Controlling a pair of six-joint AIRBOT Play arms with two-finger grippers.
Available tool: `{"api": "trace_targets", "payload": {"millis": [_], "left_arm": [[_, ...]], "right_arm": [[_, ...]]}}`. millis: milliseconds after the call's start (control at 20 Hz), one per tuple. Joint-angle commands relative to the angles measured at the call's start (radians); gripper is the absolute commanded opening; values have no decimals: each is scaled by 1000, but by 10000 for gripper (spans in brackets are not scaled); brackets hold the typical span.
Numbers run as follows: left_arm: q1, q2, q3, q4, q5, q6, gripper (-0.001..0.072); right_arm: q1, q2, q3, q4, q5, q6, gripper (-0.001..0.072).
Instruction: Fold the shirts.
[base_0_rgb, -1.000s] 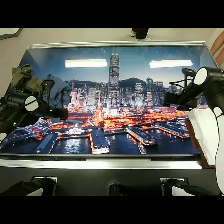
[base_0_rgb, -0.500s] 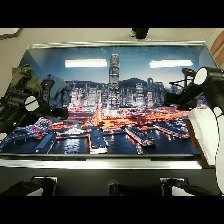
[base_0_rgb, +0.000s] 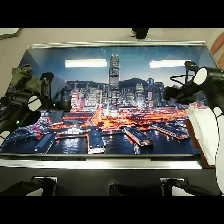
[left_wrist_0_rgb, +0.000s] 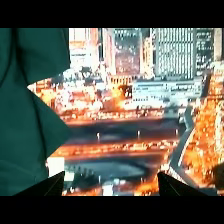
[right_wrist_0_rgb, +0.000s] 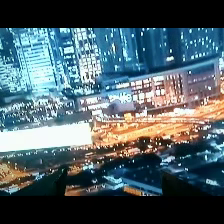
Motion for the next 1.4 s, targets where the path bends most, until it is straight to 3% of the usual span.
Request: {"api": "trace_targets", "payload": {"millis": [0, 50, 250, 350, 600, 850, 900, 950, 1000, 1200, 1350], "left_arm": [[43, -56, 33, 34, 210, -63, 705], [96, -108, 90, 26, 193, -119, 705], [358, -414, 437, -110, -140, -153, 706], [450, -535, 520, -238, -234, -167, 707], [489, -661, 520, -360, -115, -166, 710], [464, -711, 520, -557, 36, -38, 700], [461, -711, 520, -557, 25, -37, 540], [461, -710, 521, -575, -7, -31, 107], [461, -703, 521, -634, -33, 33, 24], [431, -539, 521, -911, -45, 384, 23], [336, -271, 520, -833, -53, 471, 22]], "right_arm": [[1, 0, 0, 1, -90, 0, 683], [2, 0, 0, 4, -101, 0, 683], [2, 0, 0, 19, -97, 0, 682], [2, -1, 0, 47, -97, 0, 682], [2, -5, 0, 118, -97, 0, 682], [2, -5, 0, 158, -79, 0, 682], [2, -5, 0, 168, -69, 0, 683], [2, -5, 0, 173, -66, -1, 683], [1, -5, 0, 174, -64, -7, 682], [1, 3, 10, 165, 0, -123, 682], [1, 41, 39, 142, 73, -136, 682]]}}
